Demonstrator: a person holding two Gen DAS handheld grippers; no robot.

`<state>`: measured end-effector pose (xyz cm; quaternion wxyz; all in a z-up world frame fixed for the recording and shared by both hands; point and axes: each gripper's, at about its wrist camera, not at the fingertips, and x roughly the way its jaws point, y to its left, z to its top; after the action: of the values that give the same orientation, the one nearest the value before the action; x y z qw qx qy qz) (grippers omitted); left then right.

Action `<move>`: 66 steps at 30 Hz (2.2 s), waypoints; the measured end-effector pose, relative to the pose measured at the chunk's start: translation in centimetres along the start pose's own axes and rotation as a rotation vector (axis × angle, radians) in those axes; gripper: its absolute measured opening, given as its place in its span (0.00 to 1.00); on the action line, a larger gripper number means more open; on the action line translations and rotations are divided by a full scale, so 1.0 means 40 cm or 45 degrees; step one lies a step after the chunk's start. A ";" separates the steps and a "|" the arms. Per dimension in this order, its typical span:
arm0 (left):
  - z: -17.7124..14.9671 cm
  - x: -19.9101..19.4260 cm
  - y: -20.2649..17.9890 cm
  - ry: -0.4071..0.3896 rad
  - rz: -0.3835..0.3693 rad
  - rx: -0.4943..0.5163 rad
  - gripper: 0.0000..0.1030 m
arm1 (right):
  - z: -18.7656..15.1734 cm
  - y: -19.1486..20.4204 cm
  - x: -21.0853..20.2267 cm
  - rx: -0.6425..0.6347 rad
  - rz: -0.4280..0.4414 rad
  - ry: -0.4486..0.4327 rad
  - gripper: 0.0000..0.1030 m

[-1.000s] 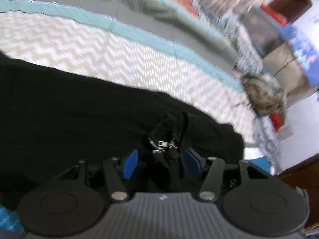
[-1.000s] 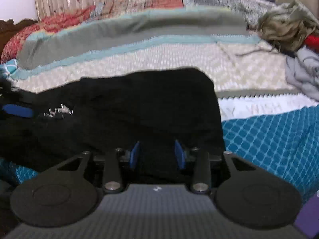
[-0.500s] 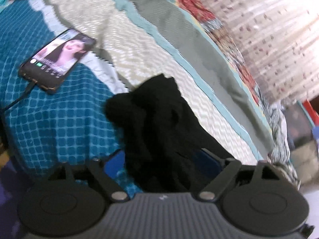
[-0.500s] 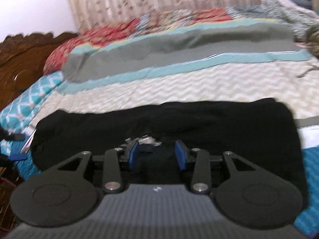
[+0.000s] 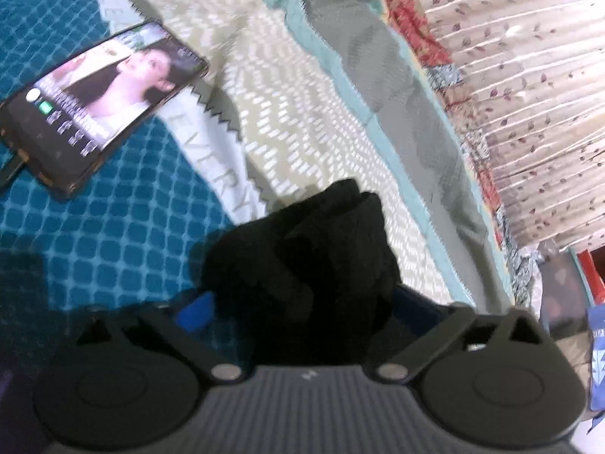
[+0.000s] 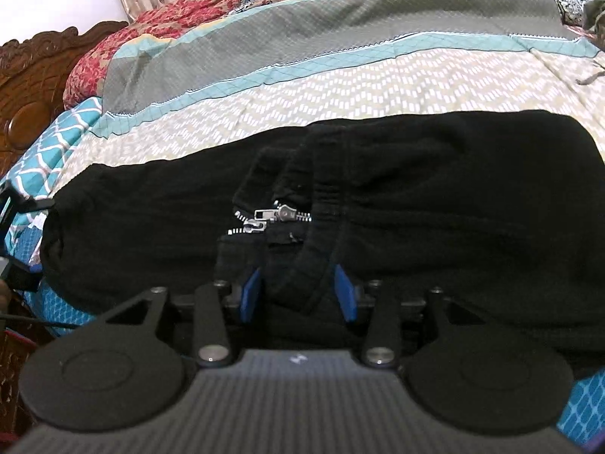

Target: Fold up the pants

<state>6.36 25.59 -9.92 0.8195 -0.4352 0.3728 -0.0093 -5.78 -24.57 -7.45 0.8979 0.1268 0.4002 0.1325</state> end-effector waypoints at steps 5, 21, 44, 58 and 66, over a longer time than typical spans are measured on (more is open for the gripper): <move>-0.007 -0.023 -0.030 -0.035 -0.020 0.058 0.39 | 0.008 -0.001 -0.019 0.013 -0.001 -0.016 0.44; -0.388 -0.013 -0.462 -0.016 -0.143 1.264 0.41 | 0.040 0.009 -0.015 0.094 0.085 -0.038 0.44; -0.158 -0.215 -0.210 -0.089 -0.077 0.529 0.84 | 0.225 0.155 0.268 0.361 0.461 0.254 0.87; -0.049 -0.149 -0.195 -0.067 -0.072 0.355 0.86 | 0.158 0.122 -0.034 0.224 0.238 -0.103 0.18; -0.175 -0.036 -0.272 0.138 -0.034 0.525 0.87 | 0.051 -0.005 -0.001 0.392 0.195 -0.025 0.37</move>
<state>4.37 14.37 -3.61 0.8697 -0.2621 0.4008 -0.1198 -4.26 -25.01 -6.17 0.8590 0.2941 0.3963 0.1363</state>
